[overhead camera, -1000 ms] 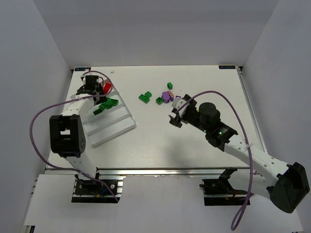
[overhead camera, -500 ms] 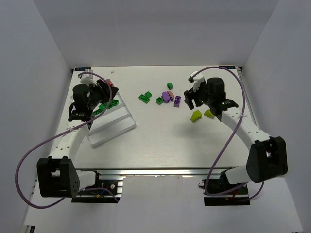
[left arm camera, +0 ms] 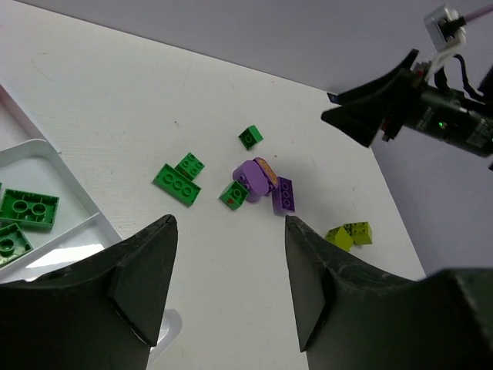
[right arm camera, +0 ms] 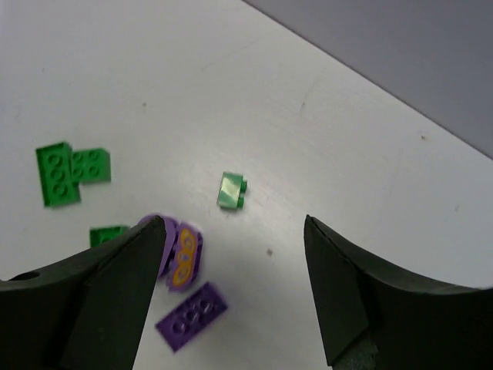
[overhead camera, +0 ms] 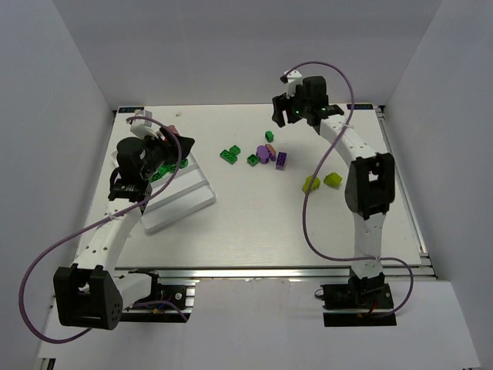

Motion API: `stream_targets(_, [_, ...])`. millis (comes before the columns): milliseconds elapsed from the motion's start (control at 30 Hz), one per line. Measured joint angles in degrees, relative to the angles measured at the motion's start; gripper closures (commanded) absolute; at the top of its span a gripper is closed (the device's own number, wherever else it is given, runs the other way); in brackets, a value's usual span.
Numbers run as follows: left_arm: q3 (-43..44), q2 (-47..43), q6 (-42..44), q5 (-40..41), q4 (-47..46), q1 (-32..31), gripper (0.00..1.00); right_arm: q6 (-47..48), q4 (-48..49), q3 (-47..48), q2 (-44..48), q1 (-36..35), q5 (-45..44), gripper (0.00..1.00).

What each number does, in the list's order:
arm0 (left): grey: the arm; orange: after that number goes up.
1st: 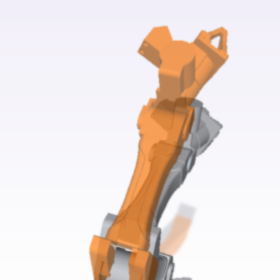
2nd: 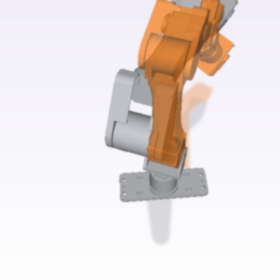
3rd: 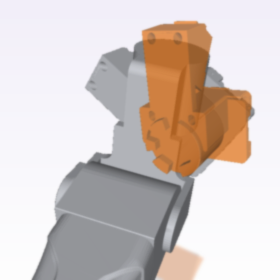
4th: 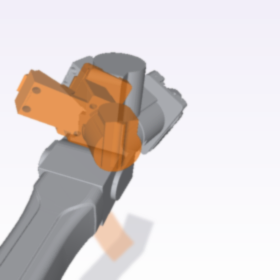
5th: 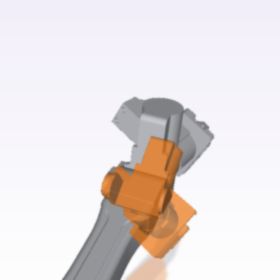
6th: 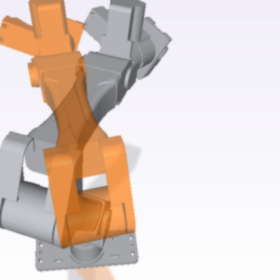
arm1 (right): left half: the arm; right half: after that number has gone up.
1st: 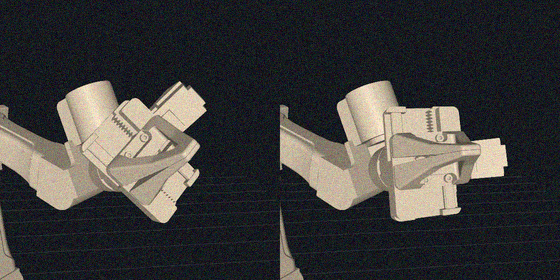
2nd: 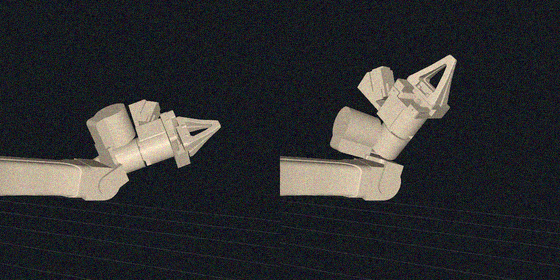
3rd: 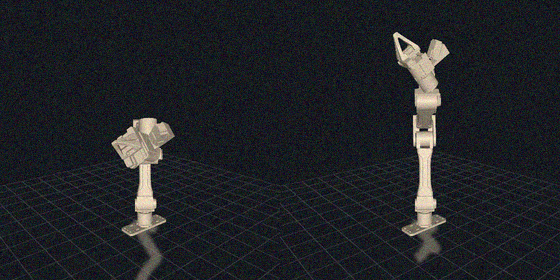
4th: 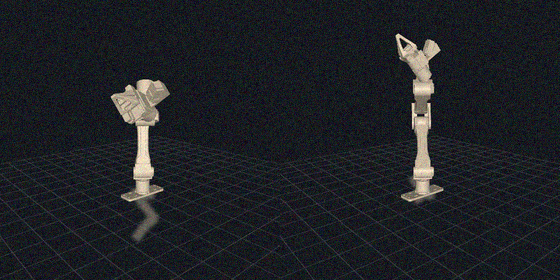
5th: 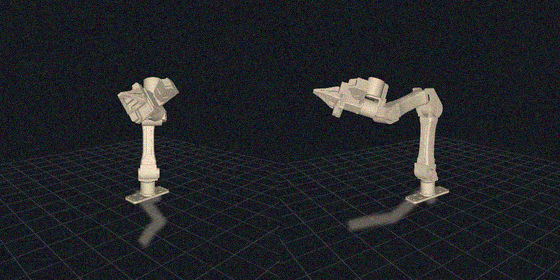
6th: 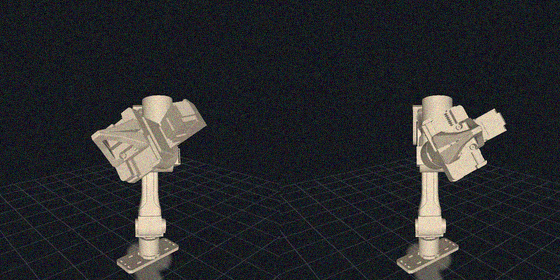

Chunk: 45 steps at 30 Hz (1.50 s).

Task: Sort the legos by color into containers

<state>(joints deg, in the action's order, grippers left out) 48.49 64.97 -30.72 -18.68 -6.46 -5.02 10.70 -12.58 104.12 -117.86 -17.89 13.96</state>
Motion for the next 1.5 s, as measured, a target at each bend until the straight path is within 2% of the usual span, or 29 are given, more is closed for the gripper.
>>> stream_targets(100, [0.0, 0.0, 0.5, 1.0, 0.4, 0.0, 0.32, -0.8, -1.2, 10.7, -9.0, -0.2, 0.0, 0.25])
stream_targets(233, [0.0, 0.0, 0.9, 1.6, 0.5, 0.0, 0.31, -2.1, -1.4, 16.7, -16.9, -0.3, -0.1, 0.29])
stream_targets(433, [0.0, 0.0, 0.9, 1.6, 0.5, 0.0, 0.31, -3.5, -1.5, 19.4, -23.1, -1.1, -0.5, 0.3])
stream_targets(1000, [0.0, 0.1, 0.2, 0.2, 0.4, 0.0, 0.3, -4.4, -1.5, 23.0, -29.5, -2.0, -2.1, 0.4])
stream_targets(1100, [0.0, 0.1, 0.2, 0.1, 0.4, 0.0, 0.3, -4.4, -1.5, 23.0, -29.7, -2.0, -2.2, 0.45])
stream_targets(1200, [0.0, 0.1, 0.1, -0.1, 0.4, 0.0, 0.3, -4.5, -1.5, 23.0, -29.7, -2.0, -2.0, 0.54])
stream_targets(1300, [-0.2, 0.3, -0.4, -1.0, -0.3, 0.0, 0.25, -4.2, -1.5, 23.1, -29.7, -2.0, -1.6, 0.61])
stream_targets(1500, [-0.7, 4.5, -3.5, -6.9, -4.4, -0.5, 0.24, -3.1, 0.6, 20.3, -28.5, -1.9, 0.9, 0.79])
